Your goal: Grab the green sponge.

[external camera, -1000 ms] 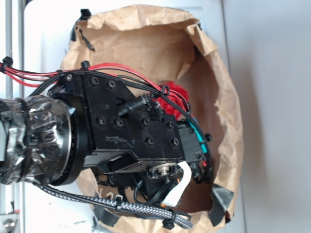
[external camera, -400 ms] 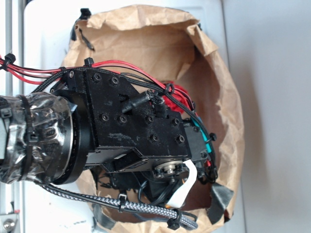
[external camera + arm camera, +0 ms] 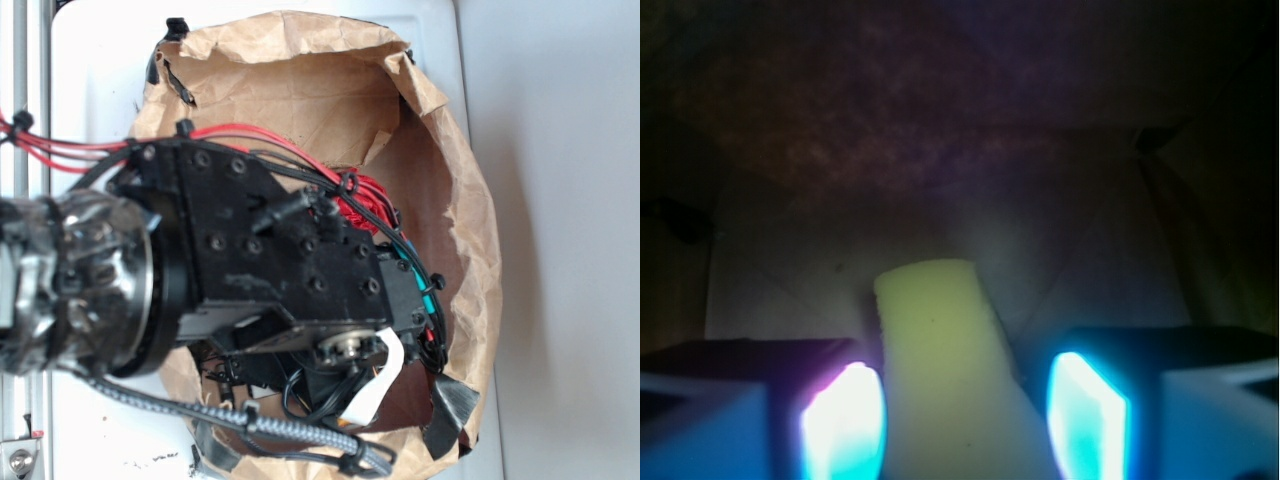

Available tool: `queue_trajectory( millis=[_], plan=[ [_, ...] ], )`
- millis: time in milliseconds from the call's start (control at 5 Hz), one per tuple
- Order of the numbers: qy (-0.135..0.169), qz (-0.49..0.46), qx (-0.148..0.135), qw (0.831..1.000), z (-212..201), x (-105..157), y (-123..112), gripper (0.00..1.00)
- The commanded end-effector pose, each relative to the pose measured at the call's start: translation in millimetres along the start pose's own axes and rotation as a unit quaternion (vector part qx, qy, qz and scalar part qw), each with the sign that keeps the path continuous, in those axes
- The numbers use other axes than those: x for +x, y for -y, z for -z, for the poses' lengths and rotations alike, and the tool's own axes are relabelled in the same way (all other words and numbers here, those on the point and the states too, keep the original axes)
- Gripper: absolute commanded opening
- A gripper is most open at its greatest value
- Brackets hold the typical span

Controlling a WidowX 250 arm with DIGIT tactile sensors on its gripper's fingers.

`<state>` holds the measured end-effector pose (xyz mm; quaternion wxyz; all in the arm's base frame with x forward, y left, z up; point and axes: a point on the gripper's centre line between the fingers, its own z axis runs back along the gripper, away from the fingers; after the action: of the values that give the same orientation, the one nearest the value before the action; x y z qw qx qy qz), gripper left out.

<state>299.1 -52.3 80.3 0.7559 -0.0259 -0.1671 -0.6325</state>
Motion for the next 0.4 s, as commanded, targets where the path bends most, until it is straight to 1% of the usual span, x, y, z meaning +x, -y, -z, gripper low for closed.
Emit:
queue_trajectory(
  millis=[0, 200],
  plan=[
    [0.003, 0.02, 0.022, 1.0, -1, 7, -2, 1.0],
    [-0.004, 0.024, 0.026, 0.999, 10, 7, 3, 1.0]
  ],
)
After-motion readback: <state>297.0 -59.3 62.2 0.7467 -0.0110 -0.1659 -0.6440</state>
